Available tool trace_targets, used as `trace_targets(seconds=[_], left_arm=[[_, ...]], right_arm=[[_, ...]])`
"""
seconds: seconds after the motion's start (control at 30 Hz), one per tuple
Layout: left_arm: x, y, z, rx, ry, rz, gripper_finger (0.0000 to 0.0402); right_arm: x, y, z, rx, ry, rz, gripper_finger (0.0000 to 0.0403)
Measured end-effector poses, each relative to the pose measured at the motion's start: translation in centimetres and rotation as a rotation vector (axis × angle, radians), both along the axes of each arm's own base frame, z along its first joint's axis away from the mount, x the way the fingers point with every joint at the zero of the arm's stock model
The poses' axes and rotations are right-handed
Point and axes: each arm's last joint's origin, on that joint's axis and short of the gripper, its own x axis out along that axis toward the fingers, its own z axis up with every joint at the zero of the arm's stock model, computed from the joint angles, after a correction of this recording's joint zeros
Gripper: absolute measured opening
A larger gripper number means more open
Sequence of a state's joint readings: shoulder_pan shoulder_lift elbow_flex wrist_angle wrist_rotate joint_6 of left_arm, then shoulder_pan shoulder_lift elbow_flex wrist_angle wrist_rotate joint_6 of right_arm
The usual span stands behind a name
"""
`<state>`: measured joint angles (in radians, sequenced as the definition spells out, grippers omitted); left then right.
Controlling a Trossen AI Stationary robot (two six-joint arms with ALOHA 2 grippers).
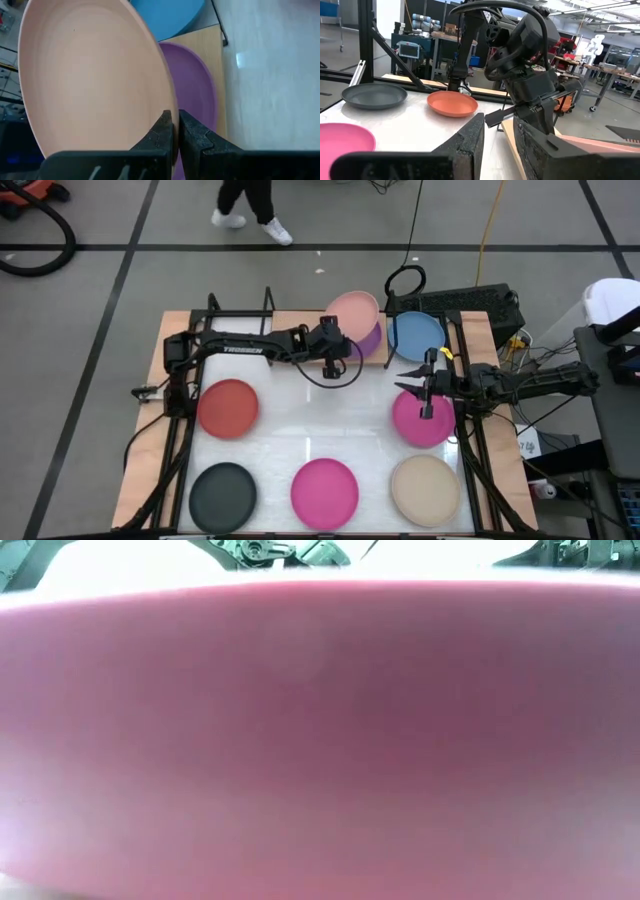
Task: Place and stack plates onto a shelf
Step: Stack the light orange plate on top of the violet plate on the shelf
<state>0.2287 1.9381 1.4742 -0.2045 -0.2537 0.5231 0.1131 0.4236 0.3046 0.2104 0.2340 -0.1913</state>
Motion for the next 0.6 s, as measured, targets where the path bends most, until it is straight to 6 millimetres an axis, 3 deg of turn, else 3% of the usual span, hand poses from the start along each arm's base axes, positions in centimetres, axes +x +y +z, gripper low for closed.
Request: trace_targets(seconds=[0.6], left_arm=[[-0.02, 0.08, 0.0, -0.004, -0.002, 0.003, 0.0029]], right_arm=[[0.0, 0.0, 0.0, 0.008, -0.001, 0.0, 0.0086]])
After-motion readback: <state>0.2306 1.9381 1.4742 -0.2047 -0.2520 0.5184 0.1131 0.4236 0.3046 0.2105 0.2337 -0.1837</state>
